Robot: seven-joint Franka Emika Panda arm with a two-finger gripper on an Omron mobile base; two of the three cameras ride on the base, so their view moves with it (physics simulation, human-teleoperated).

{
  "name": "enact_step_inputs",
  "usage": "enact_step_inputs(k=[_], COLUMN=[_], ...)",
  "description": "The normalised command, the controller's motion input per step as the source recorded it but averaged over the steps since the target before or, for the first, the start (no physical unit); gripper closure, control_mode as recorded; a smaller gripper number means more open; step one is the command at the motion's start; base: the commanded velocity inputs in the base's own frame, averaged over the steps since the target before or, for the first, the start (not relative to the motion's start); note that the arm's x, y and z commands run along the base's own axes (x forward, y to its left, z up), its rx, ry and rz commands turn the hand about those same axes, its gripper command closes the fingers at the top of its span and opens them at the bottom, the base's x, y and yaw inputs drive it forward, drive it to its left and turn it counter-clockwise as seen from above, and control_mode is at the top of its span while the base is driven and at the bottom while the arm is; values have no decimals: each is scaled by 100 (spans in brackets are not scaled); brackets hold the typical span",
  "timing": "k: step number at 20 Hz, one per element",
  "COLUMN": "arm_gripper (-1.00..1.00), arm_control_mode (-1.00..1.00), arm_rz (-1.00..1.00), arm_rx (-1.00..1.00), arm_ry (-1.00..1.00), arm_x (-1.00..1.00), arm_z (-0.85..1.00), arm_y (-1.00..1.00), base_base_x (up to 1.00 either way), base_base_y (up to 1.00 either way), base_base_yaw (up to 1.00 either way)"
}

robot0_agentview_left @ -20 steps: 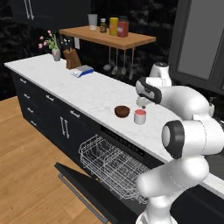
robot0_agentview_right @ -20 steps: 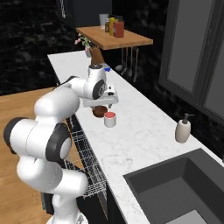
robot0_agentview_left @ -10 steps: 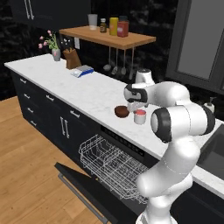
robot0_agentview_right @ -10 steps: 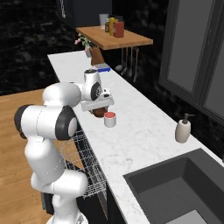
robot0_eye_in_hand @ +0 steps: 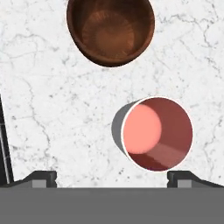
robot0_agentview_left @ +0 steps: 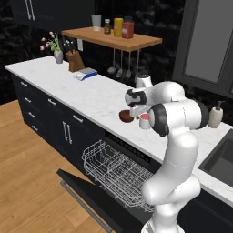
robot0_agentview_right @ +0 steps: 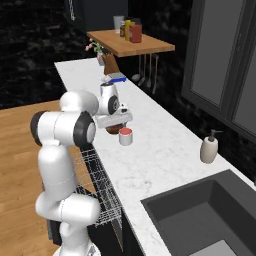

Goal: Pick up the cup and bowl from the counter, place them in the dishwasher, and close the dishwasher door.

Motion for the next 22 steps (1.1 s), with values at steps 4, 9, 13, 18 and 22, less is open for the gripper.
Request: enact_step_inputs(k=[4,9,13,18,22], arm_gripper=[-100,-100,-100,-100,-100], arm_control_mode=[-100,-100,-100,-100,-100], arm_rz=[0,1,1,1,1], arm_rx=[0,0,0,0,0], arm_ry=[0,0,-2,-3,-1], arm_x=[30,18,8,14,6], arm_z=[-37,-41,-40,-33,-30], arm_y=[0,-1,0,-1,-1], base_base_x=[0,0,0,0,0], base_base_y=[0,0,0,0,0], base_base_yaw=[0,0,0,0,0])
